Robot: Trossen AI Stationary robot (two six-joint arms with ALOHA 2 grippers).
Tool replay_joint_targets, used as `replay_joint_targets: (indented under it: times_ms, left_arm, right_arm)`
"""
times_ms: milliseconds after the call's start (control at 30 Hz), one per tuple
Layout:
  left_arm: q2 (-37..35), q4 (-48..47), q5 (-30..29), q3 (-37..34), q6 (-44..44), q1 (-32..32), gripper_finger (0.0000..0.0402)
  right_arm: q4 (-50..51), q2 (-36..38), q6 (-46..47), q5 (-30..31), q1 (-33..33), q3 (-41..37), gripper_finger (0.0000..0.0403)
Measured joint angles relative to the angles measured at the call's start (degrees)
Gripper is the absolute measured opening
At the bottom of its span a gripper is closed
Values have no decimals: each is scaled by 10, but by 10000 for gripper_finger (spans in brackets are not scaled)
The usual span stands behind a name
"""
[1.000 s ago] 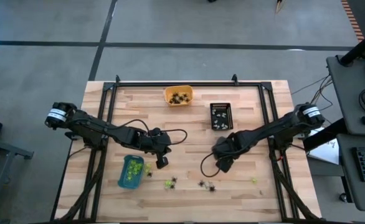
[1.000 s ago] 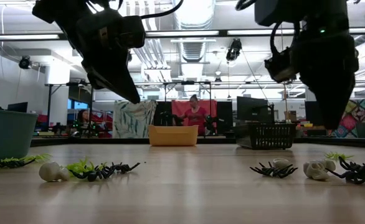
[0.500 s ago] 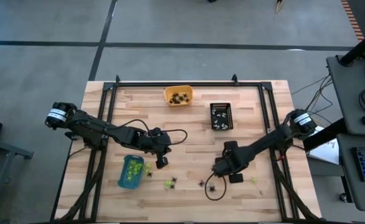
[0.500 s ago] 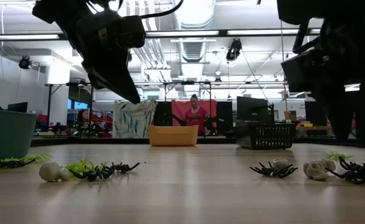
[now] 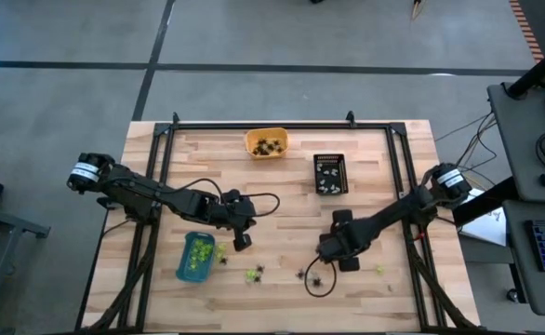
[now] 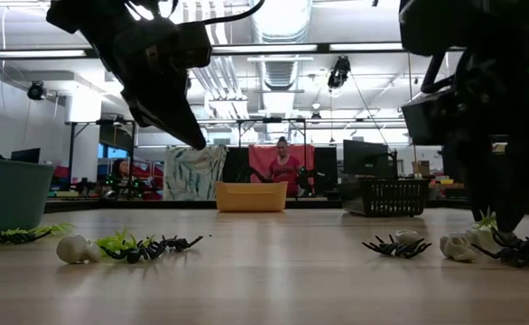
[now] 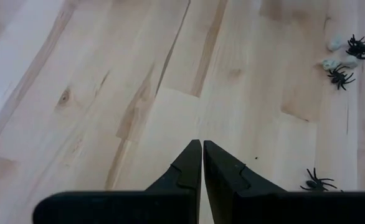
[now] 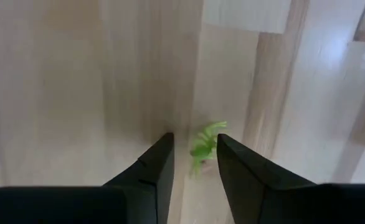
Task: Sort Halloween decoration
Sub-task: Put the green spider toy into the blue bin
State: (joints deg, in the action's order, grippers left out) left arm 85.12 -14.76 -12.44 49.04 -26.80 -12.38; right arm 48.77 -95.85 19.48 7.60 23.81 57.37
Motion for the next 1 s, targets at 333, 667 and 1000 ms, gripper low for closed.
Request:
replay_joint_targets:
  times_ms: [333,667,1000]
  left_arm:
    - [0,3,-5,0,4,0,0]
    - [-43,3,-15,0,8,-12,0]
    - [-202,2,-122,0,40,-73,0]
  right_arm:
    - [-19,-21,-11,-10,-13,-12,27]
    - [-63,64,20,1,-27,-3,10]
    - [-530,77,-121,-20,-82,-3,9]
